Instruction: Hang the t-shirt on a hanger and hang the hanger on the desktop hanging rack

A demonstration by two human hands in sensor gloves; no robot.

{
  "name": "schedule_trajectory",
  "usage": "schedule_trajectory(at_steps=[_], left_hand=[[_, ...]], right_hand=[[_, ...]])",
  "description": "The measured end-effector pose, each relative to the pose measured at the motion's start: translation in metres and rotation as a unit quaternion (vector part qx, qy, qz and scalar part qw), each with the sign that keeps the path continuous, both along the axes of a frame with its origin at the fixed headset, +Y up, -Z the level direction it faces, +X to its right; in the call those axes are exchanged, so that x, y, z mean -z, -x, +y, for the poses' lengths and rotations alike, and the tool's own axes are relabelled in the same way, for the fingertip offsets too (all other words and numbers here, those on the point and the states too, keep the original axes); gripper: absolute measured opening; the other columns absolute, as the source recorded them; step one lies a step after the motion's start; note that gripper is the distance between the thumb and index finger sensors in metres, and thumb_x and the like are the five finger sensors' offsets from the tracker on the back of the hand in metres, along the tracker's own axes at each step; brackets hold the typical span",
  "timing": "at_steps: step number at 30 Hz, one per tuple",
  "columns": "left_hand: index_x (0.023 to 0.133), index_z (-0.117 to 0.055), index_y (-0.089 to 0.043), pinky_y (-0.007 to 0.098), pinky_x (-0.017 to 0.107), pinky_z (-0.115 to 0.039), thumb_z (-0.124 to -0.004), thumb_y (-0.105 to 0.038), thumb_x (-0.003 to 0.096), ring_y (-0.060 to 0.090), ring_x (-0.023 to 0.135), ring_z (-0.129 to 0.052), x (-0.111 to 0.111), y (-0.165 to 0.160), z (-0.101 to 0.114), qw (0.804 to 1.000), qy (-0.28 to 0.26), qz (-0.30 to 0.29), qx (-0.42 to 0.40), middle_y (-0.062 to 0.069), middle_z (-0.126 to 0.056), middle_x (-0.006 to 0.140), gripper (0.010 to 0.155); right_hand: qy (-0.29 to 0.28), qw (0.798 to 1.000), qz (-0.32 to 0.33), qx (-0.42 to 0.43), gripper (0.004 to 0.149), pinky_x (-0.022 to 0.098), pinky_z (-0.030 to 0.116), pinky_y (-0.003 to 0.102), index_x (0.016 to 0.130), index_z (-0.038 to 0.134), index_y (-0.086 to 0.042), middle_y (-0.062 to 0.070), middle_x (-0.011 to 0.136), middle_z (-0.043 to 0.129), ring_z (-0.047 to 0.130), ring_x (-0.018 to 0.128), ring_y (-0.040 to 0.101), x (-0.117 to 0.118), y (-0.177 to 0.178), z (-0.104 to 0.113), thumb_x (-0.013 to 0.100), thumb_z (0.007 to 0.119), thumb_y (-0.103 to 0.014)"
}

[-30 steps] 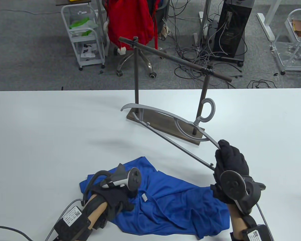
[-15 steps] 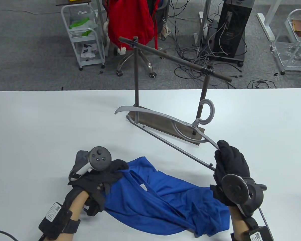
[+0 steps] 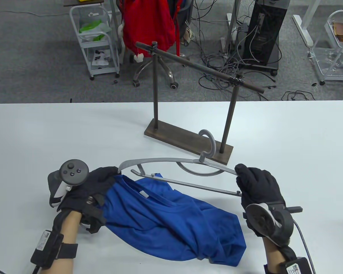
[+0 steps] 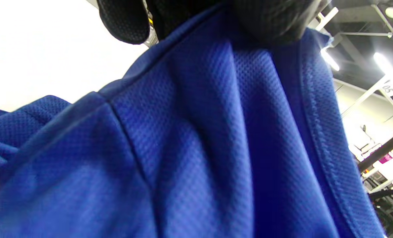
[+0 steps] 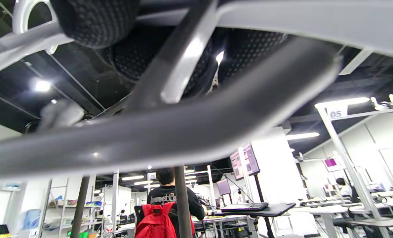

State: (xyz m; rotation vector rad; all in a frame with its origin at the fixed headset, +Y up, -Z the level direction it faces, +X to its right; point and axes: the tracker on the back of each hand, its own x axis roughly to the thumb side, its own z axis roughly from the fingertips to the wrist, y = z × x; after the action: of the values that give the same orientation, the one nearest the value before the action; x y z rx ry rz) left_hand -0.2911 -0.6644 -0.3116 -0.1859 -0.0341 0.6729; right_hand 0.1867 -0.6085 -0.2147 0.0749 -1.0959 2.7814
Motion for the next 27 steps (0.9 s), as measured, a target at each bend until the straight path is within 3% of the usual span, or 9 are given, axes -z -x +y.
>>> schedule_trajectory(at_steps=[19, 27], left_hand=[[0.089, -0.076, -0.057, 0.053, 0.085, -0.062, -0.074, -0.047, 0.0469, 0.012, 0.091, -0.09, 0.0, 0.001, 0.001, 0.999, -0.002, -0.007, -0.035, -0.017, -0.086, 0.096, 0.043], [0.092, -0.071, -0.059, 0.053, 0.087, -0.059, -0.07, -0.05, 0.0495, 0.015, 0.102, -0.084, -0.01, -0.02, 0.016, 0.995, -0.012, -0.053, -0.087, -0.015, -0.081, 0.109, 0.043]], right_hand=[[0.008, 0.999, -0.009, -0.045, 0.044, 0.066, 0.082, 0.048, 0.087, 0.074, -0.041, -0.013, 0.078, 0.087, 0.099, 0.062, 0.013, 0.001, 0.006, -0.001, 0.043, 0.072, -0.039], [0.006, 0.999, 0.011, -0.049, 0.044, 0.066, 0.082, 0.047, 0.089, 0.072, -0.039, -0.013, 0.08, 0.086, 0.098, 0.063, 0.013, -0.005, 0.029, -0.005, 0.045, 0.072, -0.04]])
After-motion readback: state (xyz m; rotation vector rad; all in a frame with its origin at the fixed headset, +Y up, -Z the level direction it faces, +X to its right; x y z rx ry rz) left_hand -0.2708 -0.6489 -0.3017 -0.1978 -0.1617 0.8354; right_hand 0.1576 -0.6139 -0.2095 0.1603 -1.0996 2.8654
